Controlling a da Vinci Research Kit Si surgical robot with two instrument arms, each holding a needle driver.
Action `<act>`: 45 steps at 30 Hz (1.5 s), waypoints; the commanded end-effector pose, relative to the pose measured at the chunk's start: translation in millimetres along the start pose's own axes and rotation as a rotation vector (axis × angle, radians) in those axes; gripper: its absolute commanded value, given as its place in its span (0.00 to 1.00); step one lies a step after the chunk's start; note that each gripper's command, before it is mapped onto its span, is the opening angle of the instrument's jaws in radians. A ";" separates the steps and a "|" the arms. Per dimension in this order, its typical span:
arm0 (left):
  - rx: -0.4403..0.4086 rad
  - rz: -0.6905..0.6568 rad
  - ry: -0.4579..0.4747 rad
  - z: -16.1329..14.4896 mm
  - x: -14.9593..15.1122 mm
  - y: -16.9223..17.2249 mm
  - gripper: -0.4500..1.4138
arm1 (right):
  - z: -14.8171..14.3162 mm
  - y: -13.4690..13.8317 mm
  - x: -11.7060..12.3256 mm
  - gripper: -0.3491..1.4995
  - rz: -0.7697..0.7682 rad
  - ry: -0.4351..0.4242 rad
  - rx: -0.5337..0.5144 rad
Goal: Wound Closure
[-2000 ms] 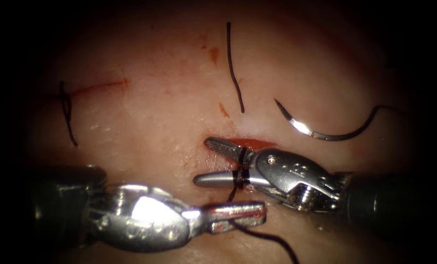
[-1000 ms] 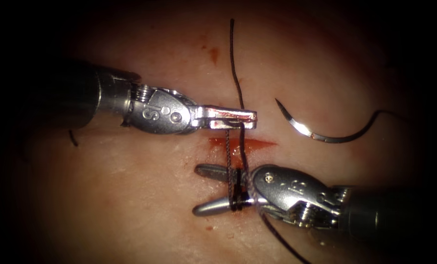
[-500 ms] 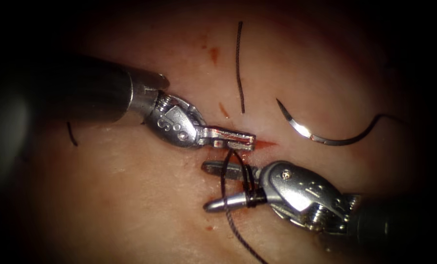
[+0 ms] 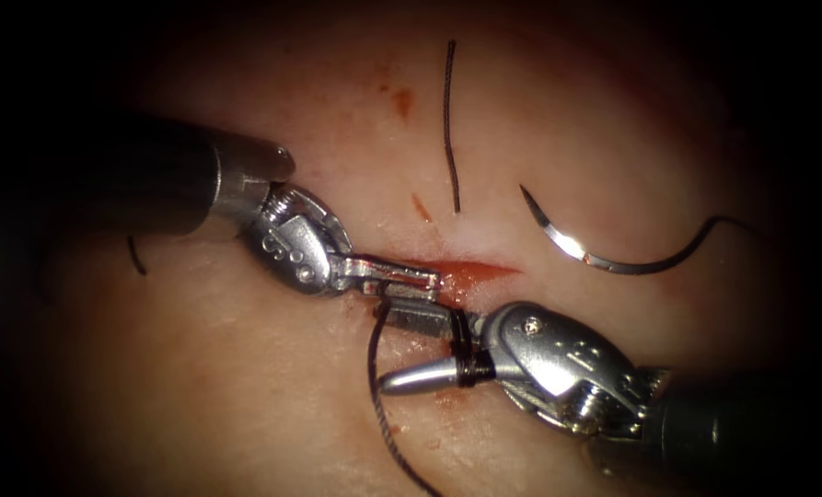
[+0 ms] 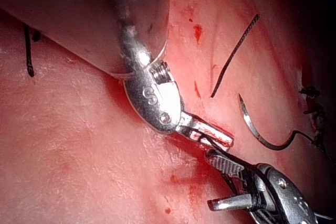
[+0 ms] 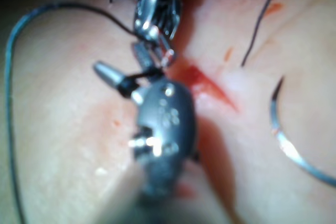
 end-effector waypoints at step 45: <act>0.065 -0.190 -0.210 6.7 5.4 7.5 0.00 | 0.4 2.2 0.3 0.44 -0.011 0.046 -0.190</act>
